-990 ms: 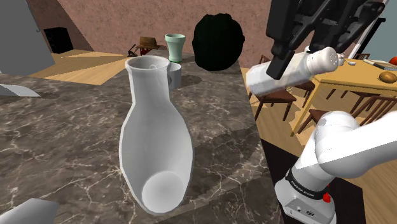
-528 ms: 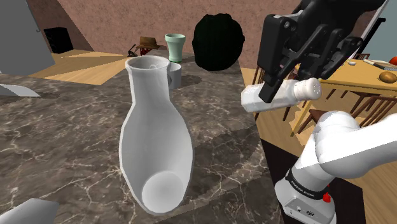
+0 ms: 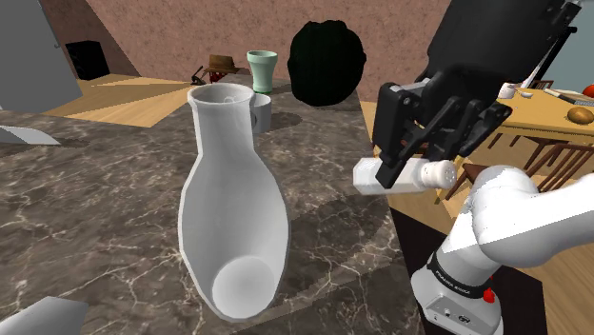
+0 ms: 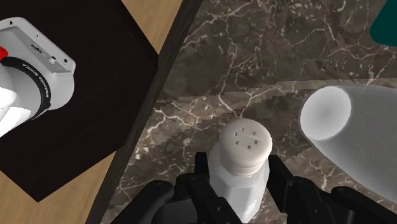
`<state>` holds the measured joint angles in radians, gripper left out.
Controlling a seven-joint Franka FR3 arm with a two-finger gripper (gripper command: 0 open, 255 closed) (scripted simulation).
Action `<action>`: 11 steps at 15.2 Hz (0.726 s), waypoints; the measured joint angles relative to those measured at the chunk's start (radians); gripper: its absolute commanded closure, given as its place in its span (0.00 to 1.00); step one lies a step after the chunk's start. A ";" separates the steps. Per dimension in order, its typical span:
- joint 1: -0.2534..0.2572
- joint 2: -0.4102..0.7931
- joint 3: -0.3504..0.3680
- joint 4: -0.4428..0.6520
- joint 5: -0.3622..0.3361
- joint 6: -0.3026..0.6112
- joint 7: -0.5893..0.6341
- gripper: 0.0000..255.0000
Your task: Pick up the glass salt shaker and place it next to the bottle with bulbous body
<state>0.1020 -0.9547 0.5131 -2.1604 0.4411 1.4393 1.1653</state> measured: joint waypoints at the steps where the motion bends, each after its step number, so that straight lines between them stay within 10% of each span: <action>1: 0.004 -0.010 0.003 -0.018 0.005 0.009 0.000 1.00; 11: 0.029 -0.072 0.043 -0.182 0.048 0.112 -0.016 1.00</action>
<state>0.1313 -1.0267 0.5561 -2.3419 0.4893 1.5511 1.1496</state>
